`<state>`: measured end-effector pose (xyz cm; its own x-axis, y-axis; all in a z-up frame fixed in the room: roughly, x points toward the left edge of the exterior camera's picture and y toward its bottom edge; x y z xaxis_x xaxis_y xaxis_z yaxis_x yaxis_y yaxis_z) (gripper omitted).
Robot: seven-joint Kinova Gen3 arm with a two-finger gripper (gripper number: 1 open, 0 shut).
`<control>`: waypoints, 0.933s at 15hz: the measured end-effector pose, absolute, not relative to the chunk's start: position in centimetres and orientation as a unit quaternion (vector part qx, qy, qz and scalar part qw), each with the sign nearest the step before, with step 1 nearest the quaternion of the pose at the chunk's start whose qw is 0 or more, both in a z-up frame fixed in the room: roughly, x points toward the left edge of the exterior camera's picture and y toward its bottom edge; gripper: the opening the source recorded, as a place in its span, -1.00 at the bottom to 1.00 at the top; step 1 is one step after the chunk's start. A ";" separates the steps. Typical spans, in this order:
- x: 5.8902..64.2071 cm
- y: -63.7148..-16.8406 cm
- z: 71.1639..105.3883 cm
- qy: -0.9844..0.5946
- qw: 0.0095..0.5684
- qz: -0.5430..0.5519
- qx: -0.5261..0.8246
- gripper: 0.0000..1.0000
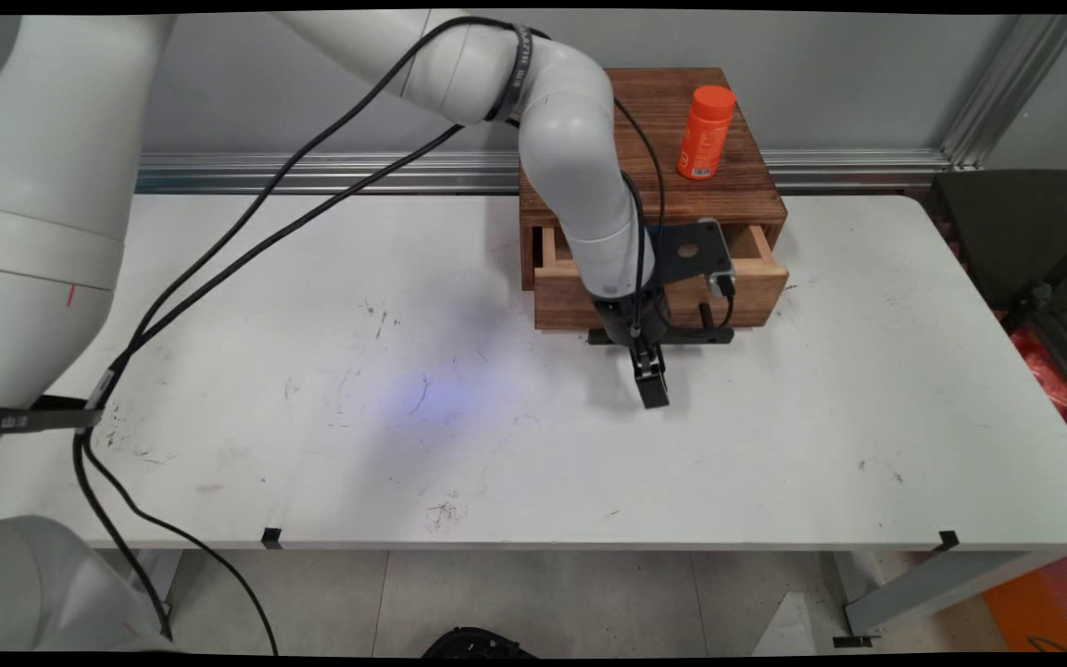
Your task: Open the drawer
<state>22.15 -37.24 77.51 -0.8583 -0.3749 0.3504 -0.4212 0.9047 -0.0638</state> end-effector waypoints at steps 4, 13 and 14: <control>21.8 -35.6 77.8 -0.963 0.168 0.063 0.203 1.00; 20.6 -31.6 78.4 -0.964 0.176 0.051 0.195 1.00; 20.5 -31.3 78.5 -0.964 0.176 0.051 0.195 1.00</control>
